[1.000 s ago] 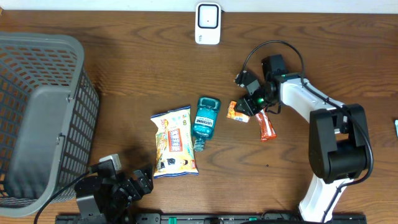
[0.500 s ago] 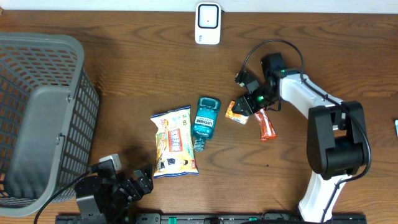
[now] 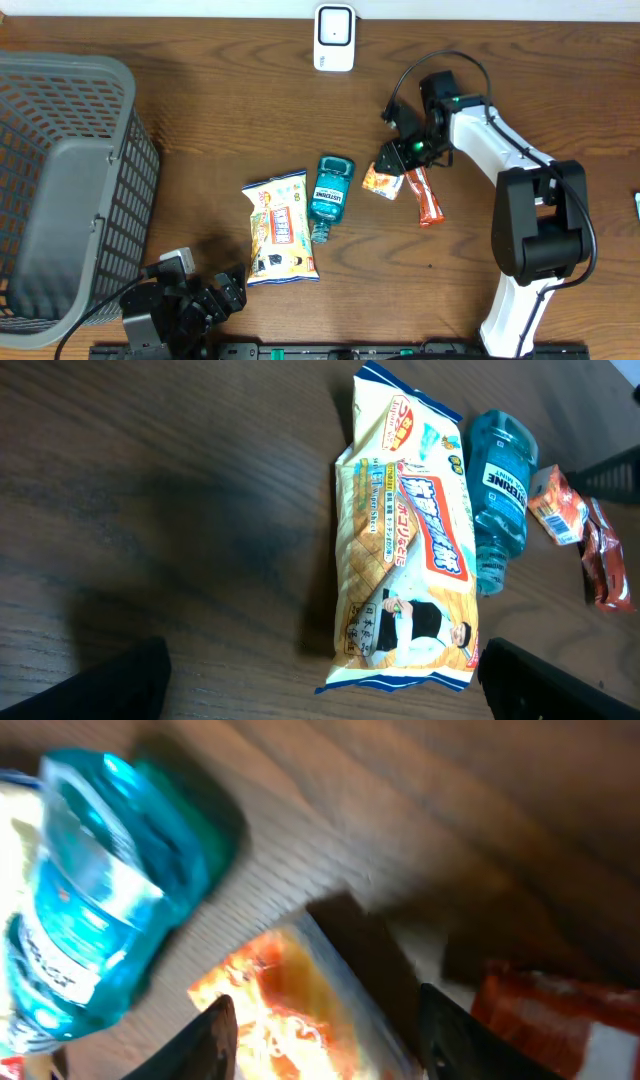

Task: Scan the item barcode
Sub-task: 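Move the right gripper to the orange packet and grasp it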

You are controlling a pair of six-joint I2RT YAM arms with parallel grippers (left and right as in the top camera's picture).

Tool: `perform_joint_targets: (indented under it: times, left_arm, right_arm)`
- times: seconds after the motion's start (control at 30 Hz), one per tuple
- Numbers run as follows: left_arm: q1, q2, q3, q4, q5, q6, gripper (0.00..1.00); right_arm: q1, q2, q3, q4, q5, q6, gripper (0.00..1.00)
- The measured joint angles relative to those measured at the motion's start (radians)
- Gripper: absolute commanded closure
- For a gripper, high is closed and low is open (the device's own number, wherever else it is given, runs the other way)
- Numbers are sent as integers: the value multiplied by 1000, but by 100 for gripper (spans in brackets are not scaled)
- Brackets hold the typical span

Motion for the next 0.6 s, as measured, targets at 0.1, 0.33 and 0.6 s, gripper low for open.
perform_joint_targets:
  times: [0.1, 0.33, 0.6]
  left_arm:
    - [0, 0, 0, 0, 0, 0, 1]
    - [0, 0, 0, 0, 0, 0, 2]
    - [0, 0, 0, 0, 0, 0, 1]
  right_arm:
    - [0, 0, -36, 9, 3, -5, 50]
    - [2, 2, -62, 52, -28, -21, 64]
    - [1, 38, -55, 32, -101, -28, 99]
